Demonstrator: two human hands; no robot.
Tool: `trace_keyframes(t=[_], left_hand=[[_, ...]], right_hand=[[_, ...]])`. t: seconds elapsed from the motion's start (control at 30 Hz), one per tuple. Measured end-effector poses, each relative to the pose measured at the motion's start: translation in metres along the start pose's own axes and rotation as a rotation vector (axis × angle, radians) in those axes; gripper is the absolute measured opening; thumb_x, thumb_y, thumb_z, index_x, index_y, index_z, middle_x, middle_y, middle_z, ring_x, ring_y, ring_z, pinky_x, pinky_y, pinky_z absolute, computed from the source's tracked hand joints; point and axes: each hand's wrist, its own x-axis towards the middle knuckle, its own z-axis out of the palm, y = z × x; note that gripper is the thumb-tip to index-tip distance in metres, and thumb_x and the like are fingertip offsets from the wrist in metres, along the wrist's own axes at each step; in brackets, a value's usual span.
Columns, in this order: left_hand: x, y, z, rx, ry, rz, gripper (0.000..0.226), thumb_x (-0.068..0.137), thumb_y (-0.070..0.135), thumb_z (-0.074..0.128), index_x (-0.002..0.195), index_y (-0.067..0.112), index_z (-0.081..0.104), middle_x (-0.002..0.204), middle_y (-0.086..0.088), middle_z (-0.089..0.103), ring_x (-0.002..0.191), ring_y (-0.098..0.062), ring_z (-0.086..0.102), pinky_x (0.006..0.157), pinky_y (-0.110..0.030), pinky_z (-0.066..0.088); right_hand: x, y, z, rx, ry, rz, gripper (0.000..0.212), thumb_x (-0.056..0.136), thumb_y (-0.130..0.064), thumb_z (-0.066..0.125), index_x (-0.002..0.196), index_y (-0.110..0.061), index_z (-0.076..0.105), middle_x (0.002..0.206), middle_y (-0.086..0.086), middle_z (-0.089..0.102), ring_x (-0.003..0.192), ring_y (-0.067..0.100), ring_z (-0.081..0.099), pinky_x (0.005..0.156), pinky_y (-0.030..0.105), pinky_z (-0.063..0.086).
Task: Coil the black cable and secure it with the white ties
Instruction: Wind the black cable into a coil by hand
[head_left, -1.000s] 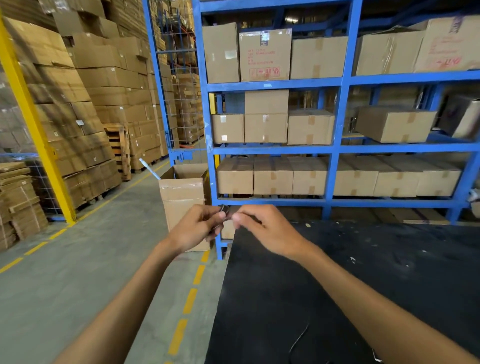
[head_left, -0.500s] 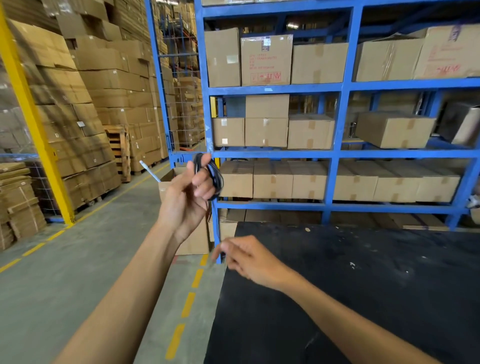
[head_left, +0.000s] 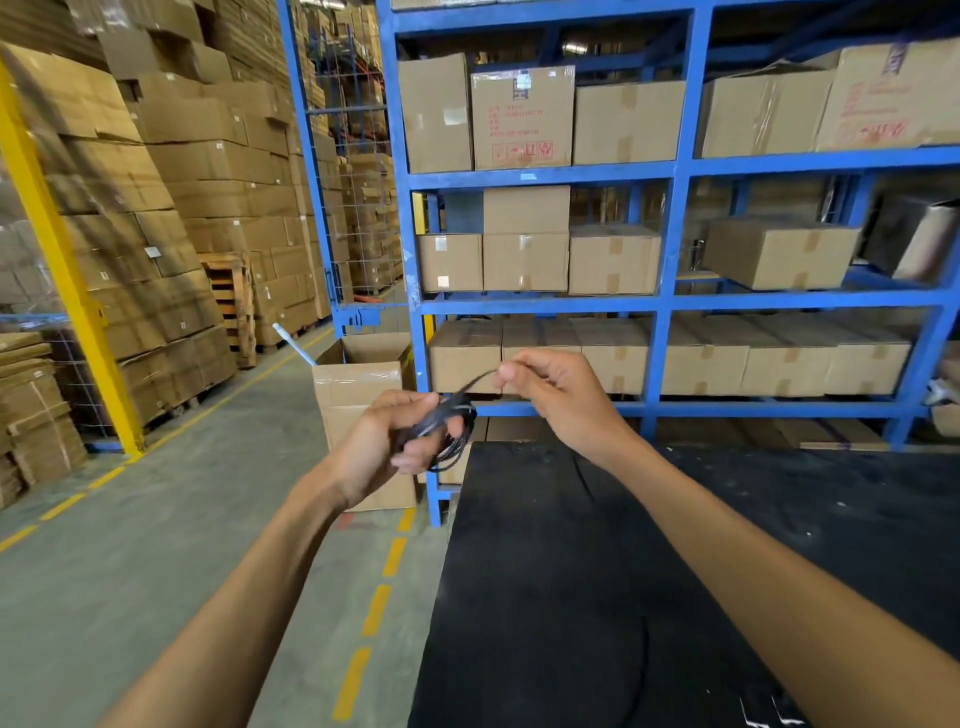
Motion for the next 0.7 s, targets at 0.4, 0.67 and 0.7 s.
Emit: trace_keyframes(t=[0.4, 0.67, 0.7], left_hand=[[0.039, 0.035, 0.019, -0.433, 0.237, 0.418, 0.035, 0.103, 0.026, 0.036, 0.116, 0.003, 0.059, 0.068, 0.006, 0.052, 0.053, -0.006, 0.043, 0.054, -0.019, 0.040], [0.049, 0.019, 0.022, 0.914, 0.276, 0.438, 0.034, 0.099, 0.026, 0.050, 0.076, 0.006, 0.064, 0.056, 0.005, 0.056, 0.051, -0.006, 0.051, 0.058, -0.025, 0.043], [0.048, 0.017, 0.020, 0.949, 0.221, 0.385, 0.033, 0.099, 0.026, 0.049, 0.079, 0.006, 0.066, 0.056, 0.006, 0.056, 0.052, -0.006, 0.052, 0.059, -0.027, 0.044]], right_hand=[[-0.038, -0.001, 0.039, 0.256, -0.351, 0.137, 0.037, 0.108, -0.028, 0.035, 0.109, -0.003, 0.061, 0.065, 0.010, 0.027, 0.047, 0.007, 0.023, 0.041, 0.015, 0.024], [-0.029, -0.006, -0.001, -0.113, -0.313, -0.005, 0.028, 0.103, -0.023, 0.048, 0.091, -0.012, 0.071, 0.058, -0.013, 0.048, 0.055, 0.002, 0.042, 0.058, 0.018, 0.034], [-0.026, -0.006, -0.010, -0.168, -0.282, -0.015, 0.027, 0.102, -0.024, 0.050, 0.089, -0.014, 0.072, 0.061, -0.013, 0.054, 0.058, 0.001, 0.046, 0.060, 0.020, 0.037]])
